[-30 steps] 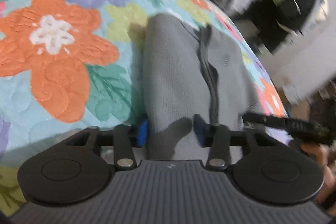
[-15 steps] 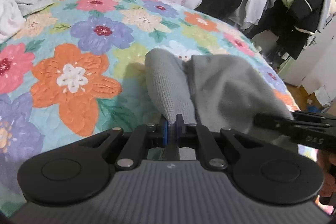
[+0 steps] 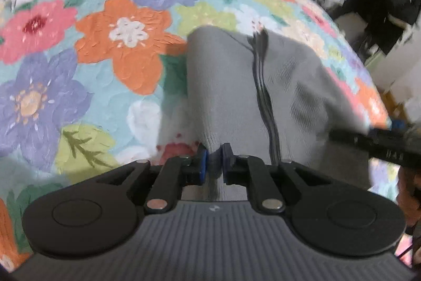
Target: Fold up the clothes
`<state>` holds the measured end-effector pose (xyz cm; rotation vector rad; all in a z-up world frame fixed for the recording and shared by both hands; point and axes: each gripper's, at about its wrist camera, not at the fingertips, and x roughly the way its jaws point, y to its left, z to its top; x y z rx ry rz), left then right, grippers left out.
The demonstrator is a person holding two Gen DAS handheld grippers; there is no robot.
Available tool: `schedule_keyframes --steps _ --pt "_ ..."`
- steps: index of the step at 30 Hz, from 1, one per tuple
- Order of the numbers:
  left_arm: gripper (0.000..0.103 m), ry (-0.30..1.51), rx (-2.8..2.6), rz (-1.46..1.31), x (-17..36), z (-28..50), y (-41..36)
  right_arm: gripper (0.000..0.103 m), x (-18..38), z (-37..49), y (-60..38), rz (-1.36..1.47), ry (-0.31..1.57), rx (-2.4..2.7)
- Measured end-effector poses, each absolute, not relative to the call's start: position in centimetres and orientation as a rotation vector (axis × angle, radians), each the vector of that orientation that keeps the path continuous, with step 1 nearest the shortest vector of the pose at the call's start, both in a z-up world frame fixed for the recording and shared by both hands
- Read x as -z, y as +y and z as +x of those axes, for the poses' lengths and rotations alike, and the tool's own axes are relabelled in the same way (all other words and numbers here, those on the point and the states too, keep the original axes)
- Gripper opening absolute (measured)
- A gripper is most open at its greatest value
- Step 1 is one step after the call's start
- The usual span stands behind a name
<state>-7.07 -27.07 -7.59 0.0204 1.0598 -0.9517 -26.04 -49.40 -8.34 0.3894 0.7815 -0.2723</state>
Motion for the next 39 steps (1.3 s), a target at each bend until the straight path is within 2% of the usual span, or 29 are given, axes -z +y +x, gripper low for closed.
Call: schedule_keyframes --steps 2,4,9,12,13,15,17,18,19,20,21,22,23,25,28,30,33,35,37,39 --pt "0.018 1.018 0.986 -0.09 7.5 -5.4 -26.3 0.04 8.7 -27.1 -50.4 0.474 0.766 0.259" --pt "0.034 1.006 1.026 -0.157 8.1 -3.7 -26.1 0.051 8.9 -28.1 -50.9 0.532 0.737 0.246" --pt "0.048 1.139 1.157 -0.224 10.9 -2.8 -27.1 0.054 10.1 -29.1 -52.1 0.663 0.721 0.257" --pt "0.051 1.125 1.063 -0.104 11.4 -3.1 -28.1 0.058 11.0 -28.6 -52.6 0.698 0.743 0.266" --pt "0.064 1.114 1.03 -0.052 11.4 -3.2 -28.5 0.06 11.3 -28.4 -52.9 0.709 0.743 0.268" --pt "0.074 1.094 1.006 -0.012 11.7 -3.1 -28.9 0.067 12.1 -27.8 -53.6 0.744 0.74 0.265" --pt "0.071 1.109 1.021 -0.034 12.2 -2.6 -29.0 0.07 13.6 -26.8 -54.6 0.821 0.748 0.222" --pt "0.056 1.131 1.047 -0.087 12.5 -2.4 -29.0 0.07 14.5 -26.2 -55.2 0.876 0.762 0.204" --pt "0.032 1.151 1.07 -0.135 12.6 -2.2 -28.9 0.071 15.0 -25.9 -55.5 0.911 0.758 0.2" --pt "0.022 1.167 1.092 -0.178 12.7 -2.1 -28.9 0.068 15.2 -25.6 -55.5 0.924 0.736 0.184" --pt "0.016 1.145 1.107 -0.184 12.3 -2.5 -28.8 0.054 14.9 -25.2 -55.3 0.909 0.722 0.16" --pt "0.015 1.123 1.119 -0.191 11.9 -2.8 -28.6 0.035 14.5 -24.8 -54.9 0.869 0.726 0.147" --pt "0.014 1.092 1.105 -0.201 11.1 -3.2 -28.3 0.03 13.8 -24.5 -54.3 0.802 0.728 0.146" --pt "0.013 1.001 1.094 -0.19 8.9 -4.2 -27.8 0.026 12.0 -24.4 -52.8 0.651 0.707 0.142" --pt "0.013 0.882 1.106 -0.131 5.9 -5.8 -27.0 0.026 9.0 -24.6 -50.5 0.503 0.645 0.112" --pt "0.014 0.899 1.095 -0.137 6.1 -6.0 -26.6 0.026 7.9 -24.6 -49.4 0.477 0.623 0.08" --pt "0.019 1.053 1.026 -0.104 9.2 -4.7 -27.2 0.026 8.8 -23.4 -49.2 0.448 0.694 0.096" --pt "0.028 1.153 1.021 -0.122 11.0 -3.8 -27.2 0.027 10.4 -22.7 -49.7 0.466 0.77 0.149" --pt "0.05 1.223 1.037 -0.154 12.4 -3.0 -27.1 0.038 11.3 -23.4 -50.4 0.546 0.784 0.175" --pt "0.062 1.299 1.09 -0.201 13.6 -2.5 -27.5 0.046 11.9 -24.3 -51.2 0.637 0.782 0.193"
